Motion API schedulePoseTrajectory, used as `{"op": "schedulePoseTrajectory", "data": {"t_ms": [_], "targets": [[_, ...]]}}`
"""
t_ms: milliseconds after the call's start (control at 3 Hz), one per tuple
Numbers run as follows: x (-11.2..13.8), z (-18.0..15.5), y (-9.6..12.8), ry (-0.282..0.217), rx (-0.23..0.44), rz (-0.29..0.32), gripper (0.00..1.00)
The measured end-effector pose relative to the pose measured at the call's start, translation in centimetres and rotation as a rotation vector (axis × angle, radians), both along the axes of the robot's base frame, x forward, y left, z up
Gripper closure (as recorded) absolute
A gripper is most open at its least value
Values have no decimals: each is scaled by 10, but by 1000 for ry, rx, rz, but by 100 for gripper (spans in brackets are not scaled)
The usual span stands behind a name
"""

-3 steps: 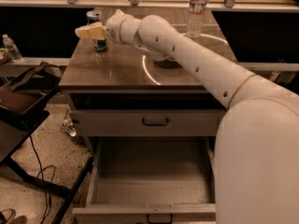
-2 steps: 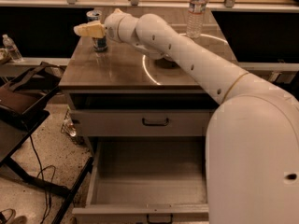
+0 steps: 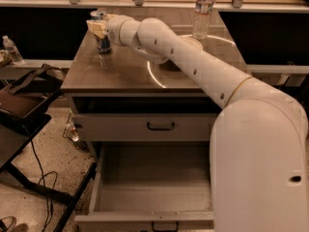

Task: Place redbull can into middle drawer

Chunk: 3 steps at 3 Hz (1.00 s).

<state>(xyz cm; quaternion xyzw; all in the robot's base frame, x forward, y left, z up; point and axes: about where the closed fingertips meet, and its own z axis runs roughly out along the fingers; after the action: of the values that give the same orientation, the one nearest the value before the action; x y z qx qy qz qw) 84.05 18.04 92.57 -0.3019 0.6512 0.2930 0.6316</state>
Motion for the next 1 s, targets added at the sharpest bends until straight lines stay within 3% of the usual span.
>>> {"op": "schedulePoseTrajectory", "data": {"t_ms": [667, 1000], "targets": [[-1, -1, 5, 2, 1, 7, 100], [-1, -1, 5, 2, 1, 7, 100]]}}
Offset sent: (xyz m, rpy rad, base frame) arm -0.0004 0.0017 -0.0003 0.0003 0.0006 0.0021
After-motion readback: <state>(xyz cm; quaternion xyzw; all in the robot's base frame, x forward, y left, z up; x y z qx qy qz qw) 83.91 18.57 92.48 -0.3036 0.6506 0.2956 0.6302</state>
